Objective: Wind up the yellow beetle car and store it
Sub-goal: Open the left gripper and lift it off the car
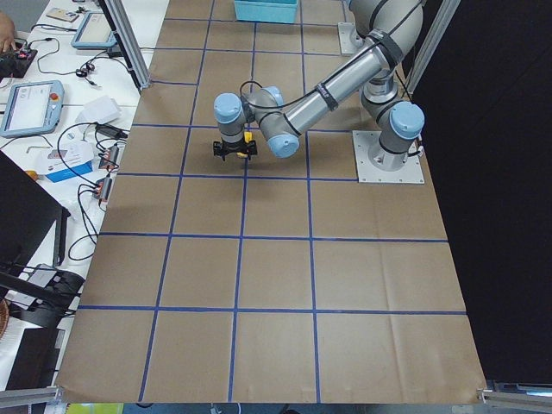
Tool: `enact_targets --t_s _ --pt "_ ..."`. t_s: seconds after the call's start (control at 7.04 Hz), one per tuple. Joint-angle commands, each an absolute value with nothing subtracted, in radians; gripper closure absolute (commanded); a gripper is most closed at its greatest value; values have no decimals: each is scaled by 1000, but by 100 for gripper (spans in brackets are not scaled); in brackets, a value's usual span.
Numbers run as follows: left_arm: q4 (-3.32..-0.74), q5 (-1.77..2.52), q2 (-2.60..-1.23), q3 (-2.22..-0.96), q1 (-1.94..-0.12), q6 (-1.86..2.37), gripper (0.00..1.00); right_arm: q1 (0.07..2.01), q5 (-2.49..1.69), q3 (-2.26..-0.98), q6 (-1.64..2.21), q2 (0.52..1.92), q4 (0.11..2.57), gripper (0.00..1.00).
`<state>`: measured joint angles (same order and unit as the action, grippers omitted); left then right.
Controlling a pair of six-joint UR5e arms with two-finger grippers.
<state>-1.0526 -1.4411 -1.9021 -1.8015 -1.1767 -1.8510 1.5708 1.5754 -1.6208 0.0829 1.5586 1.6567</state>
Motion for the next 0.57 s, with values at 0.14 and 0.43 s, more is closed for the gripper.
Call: enact_targets --t_s 0.14,0.43 --pt "-1317 -1558 -1738 -1639 -1387 -1349 0 1571 1575 -1623 83 1559 1655 0" --pt "-1448 -1578 -1659 -1577 -1523 -1023 0 1568 1574 -1626 84 1559 1654 0"
